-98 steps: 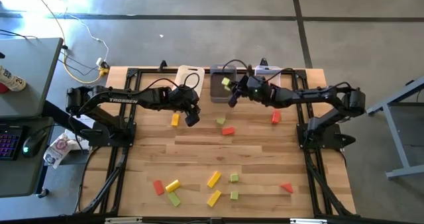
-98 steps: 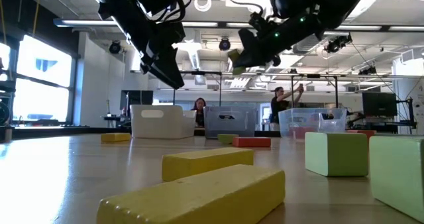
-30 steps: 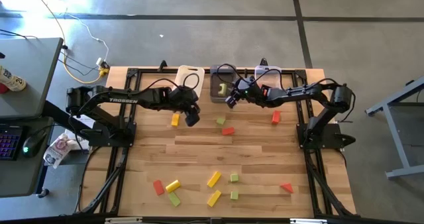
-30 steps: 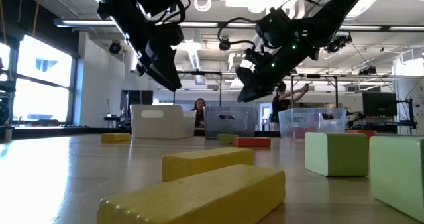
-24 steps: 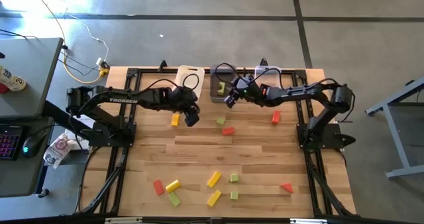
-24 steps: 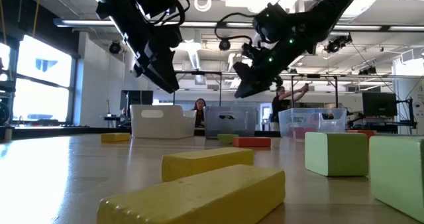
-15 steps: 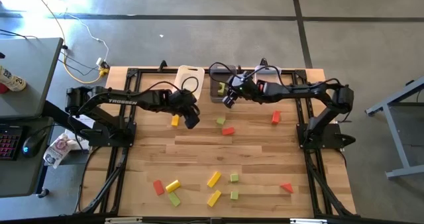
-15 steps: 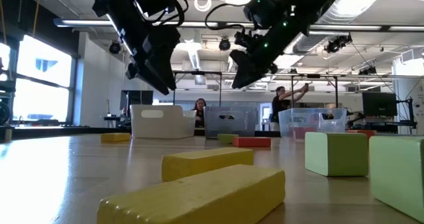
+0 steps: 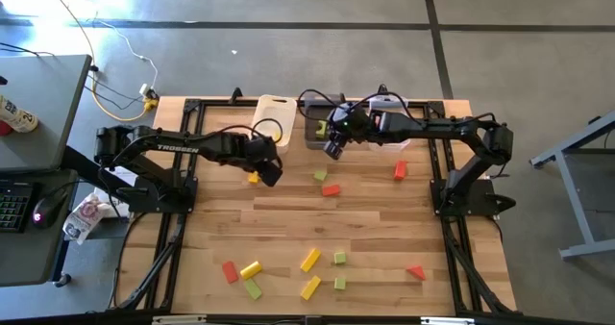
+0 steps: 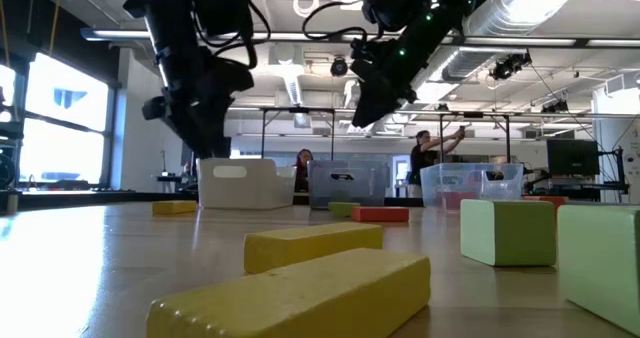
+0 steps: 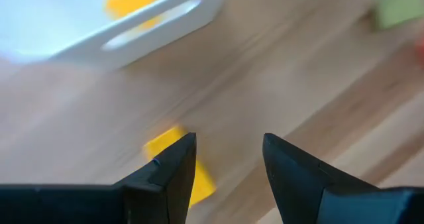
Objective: Sort & place blocks by color
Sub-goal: Put the yellow block into the white bin
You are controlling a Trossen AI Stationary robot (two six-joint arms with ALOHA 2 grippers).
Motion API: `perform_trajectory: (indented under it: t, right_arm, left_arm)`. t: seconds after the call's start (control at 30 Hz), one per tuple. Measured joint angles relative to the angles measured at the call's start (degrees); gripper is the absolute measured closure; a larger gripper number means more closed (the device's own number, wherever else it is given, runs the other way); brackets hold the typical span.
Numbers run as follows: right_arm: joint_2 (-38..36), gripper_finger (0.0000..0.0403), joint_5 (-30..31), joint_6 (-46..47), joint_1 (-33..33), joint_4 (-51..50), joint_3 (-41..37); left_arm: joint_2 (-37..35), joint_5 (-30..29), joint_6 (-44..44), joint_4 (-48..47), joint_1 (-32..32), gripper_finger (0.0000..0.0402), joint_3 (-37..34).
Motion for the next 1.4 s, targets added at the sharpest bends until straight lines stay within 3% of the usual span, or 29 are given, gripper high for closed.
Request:
perform_trajectory:
  t: [0.23, 0.63, 0.83, 1.4]
  right_arm:
    - [0.0, 0.0292, 0.0, -0.13, 0.0, -0.99, 0.0]
    - [0.0, 0.0292, 0.55, -1.67, 0.31, -1.34, 0.01]
    - [0.01, 0.0292, 0.88, -2.35, 0.68, -1.35, 0.0]
    - [0.0, 0.0292, 0.79, -2.08, 1.27, -1.41, -0.01]
  left_arm:
    - [0.0, -0.78, -7.55, -5.32, 0.0, 0.0241, 0.0]
    - [0.02, -0.49, -19.28, -4.17, 0.0, 0.0241, -4.41]
    - [0.02, -0.25, -19.81, 1.17, -0.07, 0.0241, -6.01]
    - [2.96, -4.76, -22.94, 0.71, -3.85, 0.0241, -6.08]
